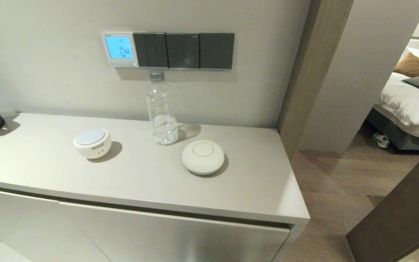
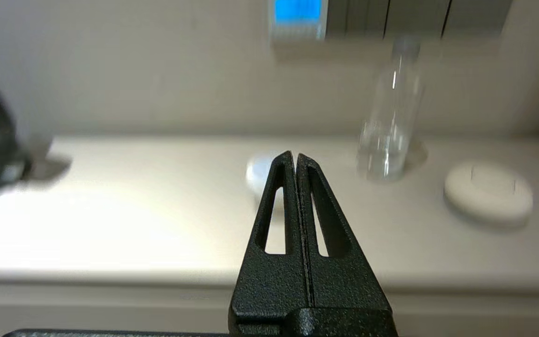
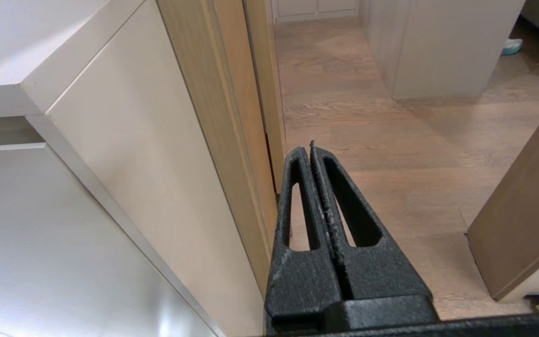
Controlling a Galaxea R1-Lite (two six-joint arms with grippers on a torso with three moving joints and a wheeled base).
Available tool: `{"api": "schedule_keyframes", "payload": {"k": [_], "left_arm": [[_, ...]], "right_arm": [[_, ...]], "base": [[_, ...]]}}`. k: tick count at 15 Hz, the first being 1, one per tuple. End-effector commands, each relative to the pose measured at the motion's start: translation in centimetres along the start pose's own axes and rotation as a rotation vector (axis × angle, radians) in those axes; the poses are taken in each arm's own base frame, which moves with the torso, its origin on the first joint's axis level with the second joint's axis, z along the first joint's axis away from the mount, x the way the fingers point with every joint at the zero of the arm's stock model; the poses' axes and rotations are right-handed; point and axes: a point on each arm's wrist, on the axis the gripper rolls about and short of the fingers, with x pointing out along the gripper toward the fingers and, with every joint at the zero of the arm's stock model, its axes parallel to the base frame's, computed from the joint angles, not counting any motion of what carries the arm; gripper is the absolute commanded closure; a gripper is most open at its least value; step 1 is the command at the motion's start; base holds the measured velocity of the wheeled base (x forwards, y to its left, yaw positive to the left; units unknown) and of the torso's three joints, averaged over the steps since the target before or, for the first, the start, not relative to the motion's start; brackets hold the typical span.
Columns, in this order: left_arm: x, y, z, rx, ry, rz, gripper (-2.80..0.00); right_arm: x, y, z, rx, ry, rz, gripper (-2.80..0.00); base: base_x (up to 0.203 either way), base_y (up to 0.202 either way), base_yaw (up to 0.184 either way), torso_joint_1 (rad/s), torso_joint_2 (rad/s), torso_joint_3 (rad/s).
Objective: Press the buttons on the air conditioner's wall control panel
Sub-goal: Turn off the central air conditioner
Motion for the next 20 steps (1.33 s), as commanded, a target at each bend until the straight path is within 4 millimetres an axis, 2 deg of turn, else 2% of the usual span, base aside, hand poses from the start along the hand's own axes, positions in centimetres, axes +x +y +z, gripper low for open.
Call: {"api": "schedule_keyframes", "payload": {"k": [1, 4, 9, 14, 20], "left_arm": [[-5.1, 0.0, -4.8, 0.002, 0.003, 0.029, 0.00], [-5.3, -0.1, -10.1, -0.002, 0.140, 0.068, 0.00], [-5.0, -0.2, -14.5, 0.003, 0.229, 0.139, 0.00], [-5.7, -0.3, -15.8, 0.028, 0.265, 0.306, 0.00], [-6.0, -0.5, -16.0, 0.006, 0.249, 0.218, 0.00]], "right_arm": [[0.0, 0.0, -0.1, 0.000, 0.003, 0.000, 0.00], [0.0, 0.0, -0.1, 0.000, 0.003, 0.000, 0.00], [0.0, 0.0, -0.1, 0.000, 0.003, 0.000, 0.00], [0.0, 0.0, -0.1, 0.000, 0.003, 0.000, 0.00], [0.0, 0.0, -0.1, 0.000, 0.002, 0.000, 0.00]], "base": [[0.000, 0.000, 0.000, 0.000, 0.00, 0.000], [0.000, 0.000, 0.000, 0.000, 0.00, 0.000], [0.000, 0.000, 0.000, 0.000, 0.00, 0.000], [0.000, 0.000, 0.000, 0.000, 0.00, 0.000], [0.000, 0.000, 0.000, 0.000, 0.00, 0.000]]}}
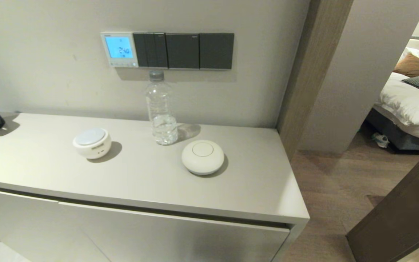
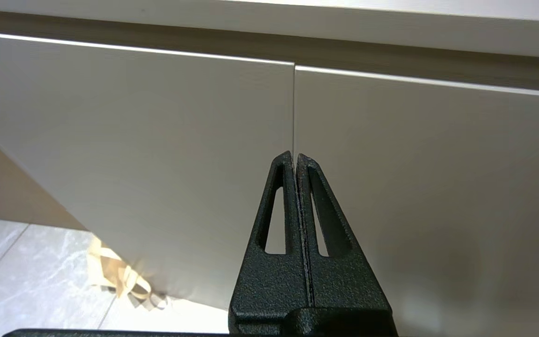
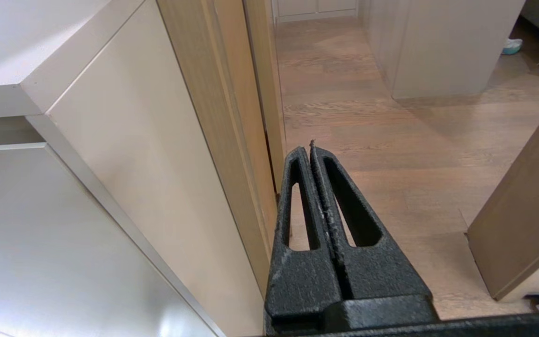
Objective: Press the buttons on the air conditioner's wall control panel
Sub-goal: Turn off the central air conditioner
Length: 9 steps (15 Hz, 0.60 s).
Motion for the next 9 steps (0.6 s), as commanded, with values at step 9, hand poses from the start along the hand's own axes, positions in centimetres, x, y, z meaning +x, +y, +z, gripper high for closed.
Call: {"api": "schedule_keyframes", "payload": {"k": [9], "left_arm": [[-1.6, -0.1, -2.2, 0.005, -0.046, -0.096, 0.00]], "right_arm": [[0.0, 0.0, -0.1, 0.000, 0.003, 0.000, 0.00]], "base": [[0.000, 0.000, 0.000, 0.000, 0.00, 0.000]]}}
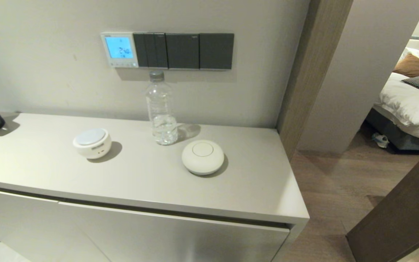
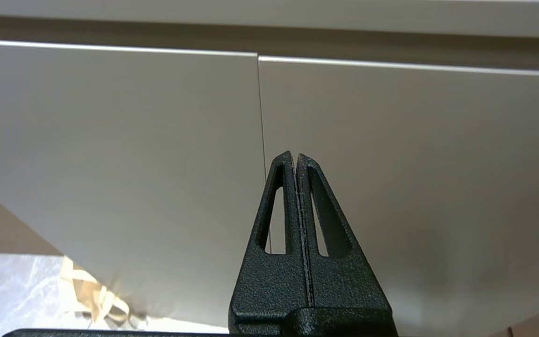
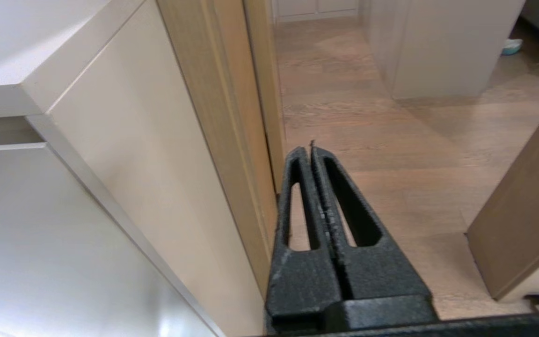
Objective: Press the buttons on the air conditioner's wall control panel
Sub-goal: Turn off the central air conditioner
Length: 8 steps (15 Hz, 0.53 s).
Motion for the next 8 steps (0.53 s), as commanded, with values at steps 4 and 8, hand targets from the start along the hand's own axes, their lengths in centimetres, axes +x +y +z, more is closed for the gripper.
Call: {"api": "schedule_keyframes", "payload": {"k": [4, 8], "left_arm": [[-0.14, 0.00, -0.16, -0.009, -0.033, 0.002, 0.00], [0.01, 0.00, -0.03, -0.026, -0.075, 0.001, 0.00]], "right_arm": [[0.01, 0.00, -0.05, 0.000, 0.001, 0.001, 0.00], [0.02, 0.00, -0.07, 0.000, 0.002, 0.001, 0.00]], "base": [[0.000, 0.000, 0.000, 0.000, 0.00, 0.000], [0.000, 0.000, 0.000, 0.000, 0.00, 0.000]]}}
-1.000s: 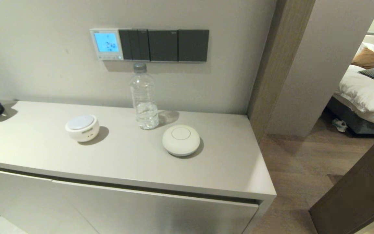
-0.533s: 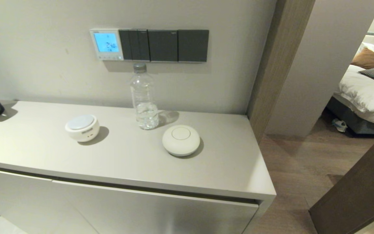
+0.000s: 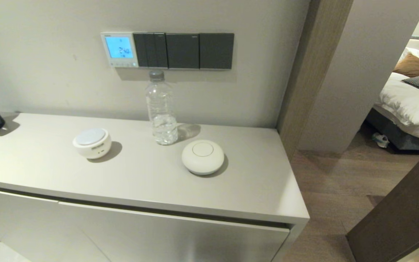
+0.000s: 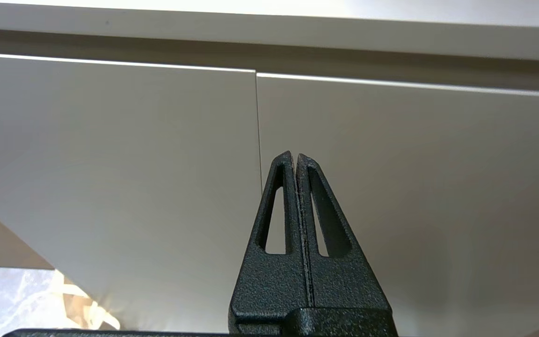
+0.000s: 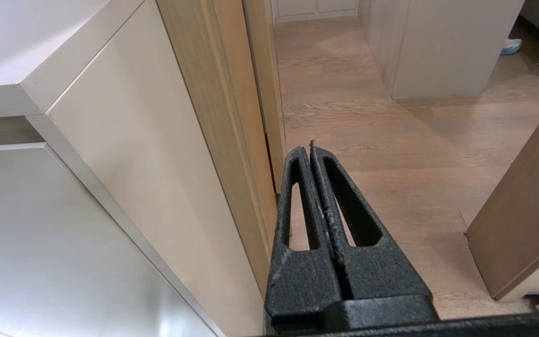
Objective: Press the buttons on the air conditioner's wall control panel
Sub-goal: Turn off the central air conditioner
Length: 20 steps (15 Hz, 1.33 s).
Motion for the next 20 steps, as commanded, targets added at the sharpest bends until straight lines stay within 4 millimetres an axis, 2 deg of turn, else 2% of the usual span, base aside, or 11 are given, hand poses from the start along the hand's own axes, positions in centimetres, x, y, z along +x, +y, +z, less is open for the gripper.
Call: {"api": "schedule_keyframes", "payload": {"k": [1, 20], "left_arm": [[0.03, 0.00, 0.00, -0.008, -0.006, 0.001, 0.00], [0.06, 0.01, 0.03, -0.014, -0.007, 0.000, 0.00]], "right_arm": [[0.02, 0.00, -0.08, 0.000, 0.003, 0.000, 0.00], [0.02, 0.00, -0.08, 0.000, 0.003, 0.000, 0.00]], "base": [[0.000, 0.000, 0.000, 0.000, 0.00, 0.000], [0.000, 0.000, 0.000, 0.000, 0.00, 0.000]]}}
